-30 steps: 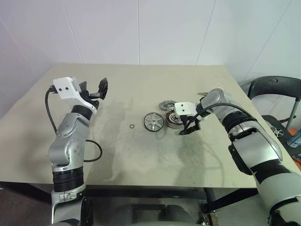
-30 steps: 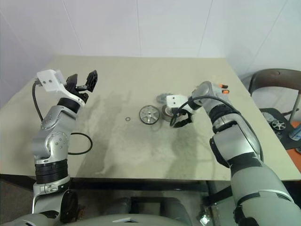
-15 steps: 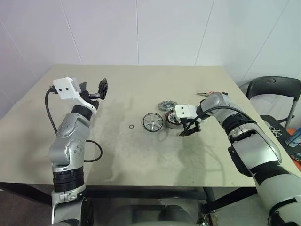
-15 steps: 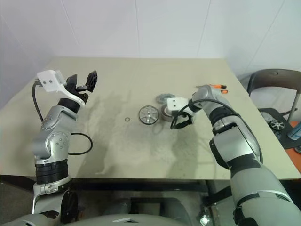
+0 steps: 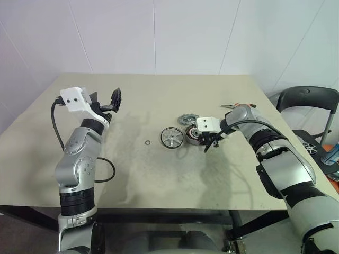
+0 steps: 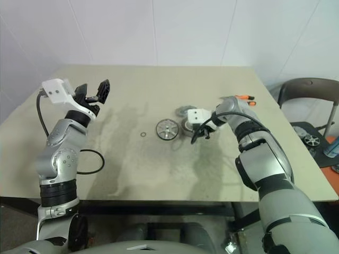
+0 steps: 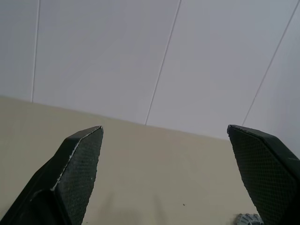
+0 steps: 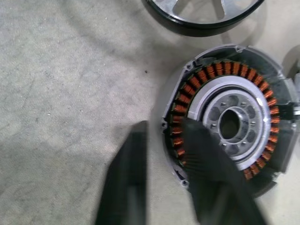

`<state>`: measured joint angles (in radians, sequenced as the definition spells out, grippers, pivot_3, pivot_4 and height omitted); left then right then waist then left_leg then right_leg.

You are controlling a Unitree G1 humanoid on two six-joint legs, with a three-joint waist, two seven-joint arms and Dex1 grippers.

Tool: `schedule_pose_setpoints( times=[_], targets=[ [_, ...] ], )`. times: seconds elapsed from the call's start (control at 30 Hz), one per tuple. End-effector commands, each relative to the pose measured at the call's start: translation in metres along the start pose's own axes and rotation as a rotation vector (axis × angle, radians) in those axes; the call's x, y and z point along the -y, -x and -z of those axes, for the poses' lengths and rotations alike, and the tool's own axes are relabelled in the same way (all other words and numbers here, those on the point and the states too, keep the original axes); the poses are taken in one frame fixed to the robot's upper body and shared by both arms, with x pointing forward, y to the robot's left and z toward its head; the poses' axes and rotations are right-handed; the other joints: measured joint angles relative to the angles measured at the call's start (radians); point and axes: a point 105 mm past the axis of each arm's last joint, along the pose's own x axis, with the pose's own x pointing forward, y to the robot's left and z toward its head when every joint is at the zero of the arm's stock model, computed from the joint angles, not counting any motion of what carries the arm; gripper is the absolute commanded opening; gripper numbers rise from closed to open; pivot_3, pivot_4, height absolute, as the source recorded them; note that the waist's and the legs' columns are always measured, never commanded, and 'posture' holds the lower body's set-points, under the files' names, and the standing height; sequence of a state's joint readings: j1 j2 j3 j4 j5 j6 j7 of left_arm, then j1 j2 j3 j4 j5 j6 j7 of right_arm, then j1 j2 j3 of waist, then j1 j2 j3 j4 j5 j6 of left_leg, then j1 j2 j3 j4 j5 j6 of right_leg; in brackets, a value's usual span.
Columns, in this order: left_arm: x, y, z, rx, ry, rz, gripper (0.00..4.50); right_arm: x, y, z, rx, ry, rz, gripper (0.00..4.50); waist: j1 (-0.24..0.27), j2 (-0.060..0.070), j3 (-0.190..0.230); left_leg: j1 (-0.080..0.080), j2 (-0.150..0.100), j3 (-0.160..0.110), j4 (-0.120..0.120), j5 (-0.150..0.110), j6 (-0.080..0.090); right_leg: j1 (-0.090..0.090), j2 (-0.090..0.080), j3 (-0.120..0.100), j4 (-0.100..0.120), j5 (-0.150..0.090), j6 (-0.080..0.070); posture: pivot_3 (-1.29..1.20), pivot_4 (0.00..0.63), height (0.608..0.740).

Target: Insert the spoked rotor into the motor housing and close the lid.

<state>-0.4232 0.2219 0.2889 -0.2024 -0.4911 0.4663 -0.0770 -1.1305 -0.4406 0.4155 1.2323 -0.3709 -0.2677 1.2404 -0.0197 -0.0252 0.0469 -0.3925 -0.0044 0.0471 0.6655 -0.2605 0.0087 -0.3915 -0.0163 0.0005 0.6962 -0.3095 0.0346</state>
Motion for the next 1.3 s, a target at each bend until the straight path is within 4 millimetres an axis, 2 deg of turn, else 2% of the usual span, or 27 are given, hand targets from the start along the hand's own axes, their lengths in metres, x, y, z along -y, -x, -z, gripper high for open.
schedule_pose_setpoints(
  times=[0.03, 0.33, 0.53, 0.67, 0.73, 0.87, 1.0, 1.17, 1.3],
  targets=[
    [0.004, 0.000, -0.012, 0.044, -0.012, 0.008, 4.50, 0.003, -0.001, -0.004, 0.010, 0.010, 0.025, 0.04, -0.001, 0.000, 0.000, 0.000, 0.000, 0.000, 0.000, 0.000, 0.000, 0.000, 0.000, 0.000, 0.000, 0.000, 0.000, 0.00, 0.000, 0.740],
    [0.003, 0.000, -0.013, 0.047, -0.014, 0.005, 4.50, 0.006, -0.003, -0.006, 0.004, 0.014, 0.045, 0.04, -0.004, 0.000, 0.000, 0.002, 0.000, 0.000, 0.000, 0.000, 0.000, 0.002, 0.000, 0.000, 0.000, 0.000, 0.000, 0.00, 0.000, 0.740],
    [0.003, -0.001, -0.012, 0.046, -0.016, 0.005, 4.50, 0.007, 0.004, -0.015, 0.050, -0.028, 0.004, 0.04, -0.004, 0.000, 0.000, 0.002, 0.000, 0.000, 0.000, 0.000, 0.000, 0.002, 0.000, 0.000, 0.000, 0.000, 0.000, 0.00, 0.000, 0.740],
    [0.003, -0.002, -0.012, 0.046, -0.016, 0.007, 4.50, -0.010, 0.018, -0.030, 0.152, -0.099, -0.203, 0.04, 0.000, 0.000, 0.000, 0.001, 0.000, 0.000, -0.002, 0.000, 0.000, 0.001, 0.000, 0.000, -0.001, 0.000, -0.001, 0.00, 0.000, 0.740],
    [0.004, -0.002, -0.012, 0.046, -0.015, 0.009, 4.50, -0.018, 0.023, -0.034, 0.176, -0.088, -0.248, 0.04, 0.001, 0.001, 0.000, 0.000, 0.000, 0.000, -0.003, 0.000, 0.000, 0.000, 0.000, 0.000, -0.003, 0.000, 0.000, 0.00, 0.000, 0.740],
    [0.004, -0.004, -0.013, 0.045, -0.013, 0.015, 4.50, -0.038, 0.033, -0.050, 0.244, -0.104, -0.296, 0.04, 0.005, 0.001, 0.001, -0.002, 0.000, 0.000, -0.005, -0.001, 0.001, -0.001, -0.001, -0.001, -0.006, 0.000, 0.000, 0.00, 0.000, 0.740],
    [0.005, -0.006, -0.012, 0.043, -0.012, 0.022, 4.50, -0.056, 0.040, -0.053, 0.246, -0.094, -0.328, 0.04, 0.007, 0.001, 0.001, -0.007, 0.000, 0.000, -0.005, -0.001, 0.001, -0.006, -0.001, -0.001, -0.008, 0.000, 0.000, 0.00, 0.000, 0.740],
    [0.007, -0.008, -0.011, 0.037, -0.010, 0.034, 4.50, -0.070, 0.046, -0.059, 0.262, -0.089, -0.354, 0.04, 0.008, 0.001, 0.001, -0.008, 0.000, -0.001, -0.005, -0.001, 0.001, -0.007, -0.001, -0.002, -0.008, 0.000, 0.000, 0.00, 0.000, 0.740],
    [0.010, -0.008, -0.010, 0.036, -0.012, 0.042, 4.50, -0.073, 0.044, -0.059, 0.262, -0.090, -0.353, 0.04, 0.009, 0.001, 0.001, -0.009, 0.000, -0.001, -0.004, -0.001, 0.002, -0.006, -0.001, -0.002, -0.008, 0.000, 0.000, 0.00, 0.000, 0.740]
  ],
)
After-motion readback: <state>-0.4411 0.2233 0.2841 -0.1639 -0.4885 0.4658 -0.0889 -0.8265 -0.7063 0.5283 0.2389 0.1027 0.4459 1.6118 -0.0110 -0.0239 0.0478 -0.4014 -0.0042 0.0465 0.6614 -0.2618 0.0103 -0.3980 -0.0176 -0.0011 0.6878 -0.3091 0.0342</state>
